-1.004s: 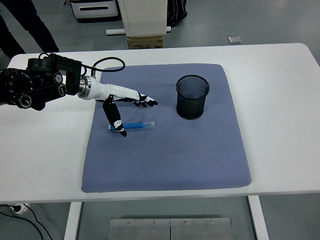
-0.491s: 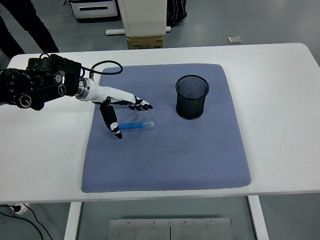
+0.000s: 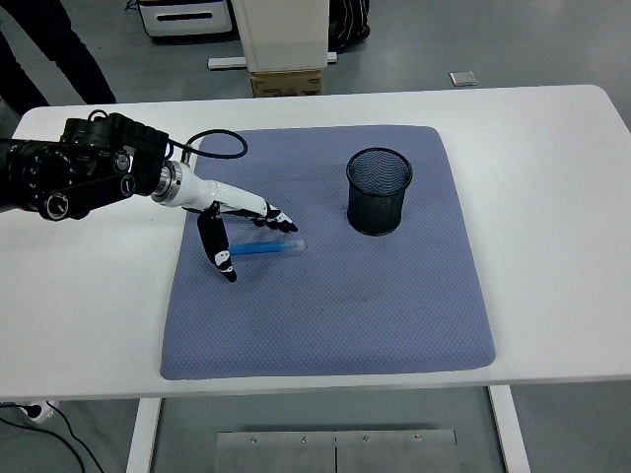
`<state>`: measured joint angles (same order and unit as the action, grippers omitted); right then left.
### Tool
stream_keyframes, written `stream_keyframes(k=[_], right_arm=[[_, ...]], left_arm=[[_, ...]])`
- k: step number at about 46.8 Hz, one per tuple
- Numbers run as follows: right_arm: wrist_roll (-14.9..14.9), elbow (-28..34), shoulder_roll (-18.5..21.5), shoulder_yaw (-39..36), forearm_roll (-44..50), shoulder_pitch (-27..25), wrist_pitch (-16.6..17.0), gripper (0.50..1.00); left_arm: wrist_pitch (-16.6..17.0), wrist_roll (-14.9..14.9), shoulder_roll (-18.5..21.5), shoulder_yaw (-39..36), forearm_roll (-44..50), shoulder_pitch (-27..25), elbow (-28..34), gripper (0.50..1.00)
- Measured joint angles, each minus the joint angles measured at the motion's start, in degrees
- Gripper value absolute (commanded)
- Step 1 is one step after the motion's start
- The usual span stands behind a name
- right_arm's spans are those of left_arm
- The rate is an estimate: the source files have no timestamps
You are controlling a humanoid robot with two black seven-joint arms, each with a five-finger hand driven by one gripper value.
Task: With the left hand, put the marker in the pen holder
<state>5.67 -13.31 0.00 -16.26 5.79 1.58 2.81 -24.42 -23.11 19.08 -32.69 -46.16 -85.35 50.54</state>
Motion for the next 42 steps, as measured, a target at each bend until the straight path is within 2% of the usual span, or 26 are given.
stream_keyframes(k=[3,7,24,30,34,42], right_arm=[[0.0,0.0,0.0,0.0,0.0,0.0,0.0,1.0],[0.0,0.0,0.0,0.0,0.0,0.0,0.0,1.0],[0.0,0.0,0.0,0.0,0.0,0.0,0.0,1.0],[0.0,0.0,0.0,0.0,0.0,0.0,0.0,1.0],[0.0,0.0,0.0,0.0,0.0,0.0,0.0,1.0],[0.0,0.0,0.0,0.0,0.0,0.0,0.0,1.0]], left_arm=[[0.0,0.0,0.0,-0.1,-0.5,0.0,-0.2,0.824],[0.0,0.0,-0.1,-0.1,-1.1,0.0,-0.3,0.798],[0.3,0.0,-1.1,-0.1,-1.2,0.0,-0.6,0.792],[0.6,0.0,-1.6,-0.1,-1.3,0.1,-0.6,0.777],[0.7,0.9,-2.1,-0.1,-1.3,0.1,-0.6,0.742],[1.0,1.4,-2.8,0.0,-1.4,0.2,-0.7,0.713]])
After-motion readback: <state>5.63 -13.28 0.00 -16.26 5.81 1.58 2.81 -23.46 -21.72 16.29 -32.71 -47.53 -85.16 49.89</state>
